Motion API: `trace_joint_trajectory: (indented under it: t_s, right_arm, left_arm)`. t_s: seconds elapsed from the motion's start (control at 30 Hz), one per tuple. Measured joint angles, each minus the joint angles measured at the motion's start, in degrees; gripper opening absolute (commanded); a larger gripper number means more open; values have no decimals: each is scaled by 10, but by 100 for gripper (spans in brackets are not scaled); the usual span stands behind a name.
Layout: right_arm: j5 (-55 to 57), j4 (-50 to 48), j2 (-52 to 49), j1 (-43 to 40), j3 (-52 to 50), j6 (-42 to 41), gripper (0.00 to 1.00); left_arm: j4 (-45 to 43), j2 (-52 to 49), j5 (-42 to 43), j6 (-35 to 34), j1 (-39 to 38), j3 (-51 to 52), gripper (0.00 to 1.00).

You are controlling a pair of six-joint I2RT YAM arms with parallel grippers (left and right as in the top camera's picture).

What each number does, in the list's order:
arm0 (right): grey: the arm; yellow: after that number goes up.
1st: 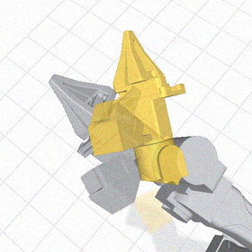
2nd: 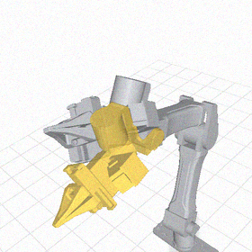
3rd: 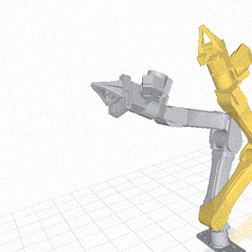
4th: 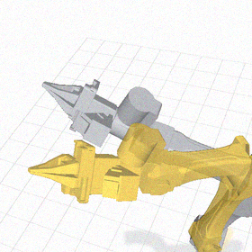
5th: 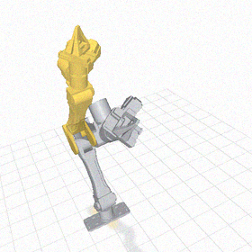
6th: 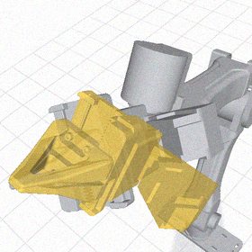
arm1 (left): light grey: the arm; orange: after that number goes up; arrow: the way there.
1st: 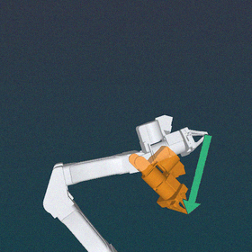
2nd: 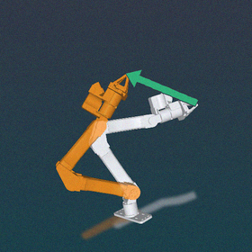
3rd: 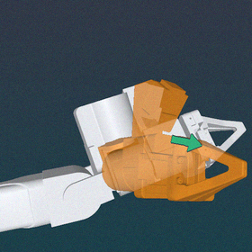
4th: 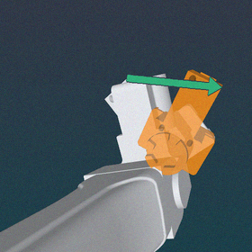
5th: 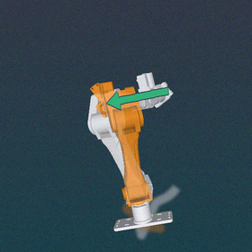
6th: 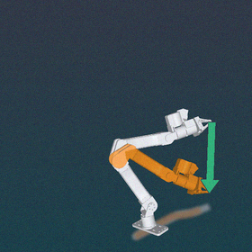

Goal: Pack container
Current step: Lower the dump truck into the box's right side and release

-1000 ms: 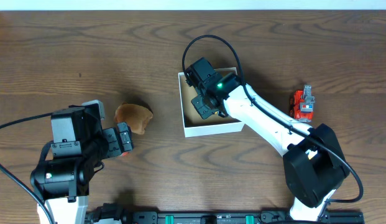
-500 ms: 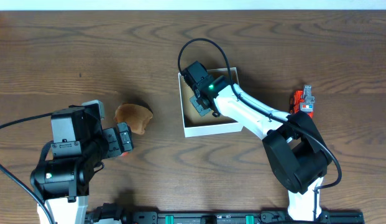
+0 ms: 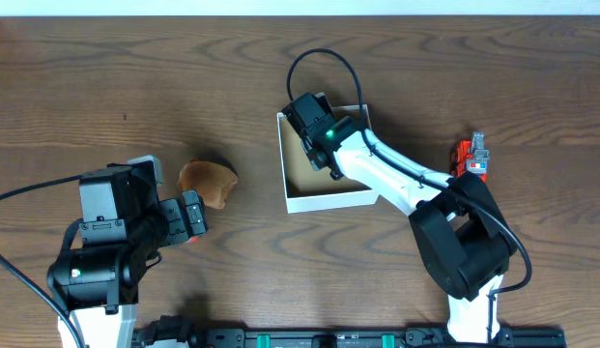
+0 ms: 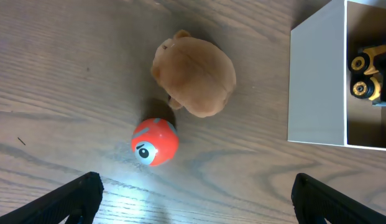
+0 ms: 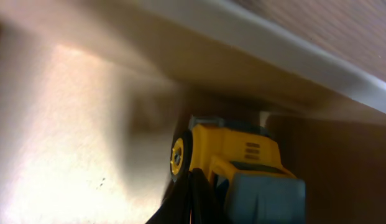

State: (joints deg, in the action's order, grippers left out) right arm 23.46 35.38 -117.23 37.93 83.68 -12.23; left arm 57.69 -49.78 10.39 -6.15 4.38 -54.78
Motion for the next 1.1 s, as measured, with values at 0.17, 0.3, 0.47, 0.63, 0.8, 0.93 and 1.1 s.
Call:
trace_joint_trajectory:
  t_s: [0.17, 0.3, 0.47, 0.63, 0.8, 0.93, 1.1]
  right_arm:
    - [8, -12, 0, -5, 0, -41, 6]
    - [11, -15, 0, -5, 0, -75, 5]
    - [17, -16, 0, -5, 0, -98, 3]
    - [19, -16, 0, -6, 0, -122, 3]
    - [18, -18, 0, -8, 0, -142, 9]
    - [4, -29, 0, -14, 0, -131, 11]
    - [-37, -29, 0, -13, 0, -92, 15]
  left_arm:
    - [0, 0, 0, 0, 0, 0, 98]
    - [0, 0, 0, 0, 0, 0, 98]
    - [0, 0, 0, 0, 0, 0, 98]
    - [0, 0, 0, 0, 0, 0, 98]
    - [0, 0, 0, 0, 0, 0, 98]
    - [0, 0, 0, 0, 0, 0, 98]
    - [0, 0, 0, 0, 0, 0, 98]
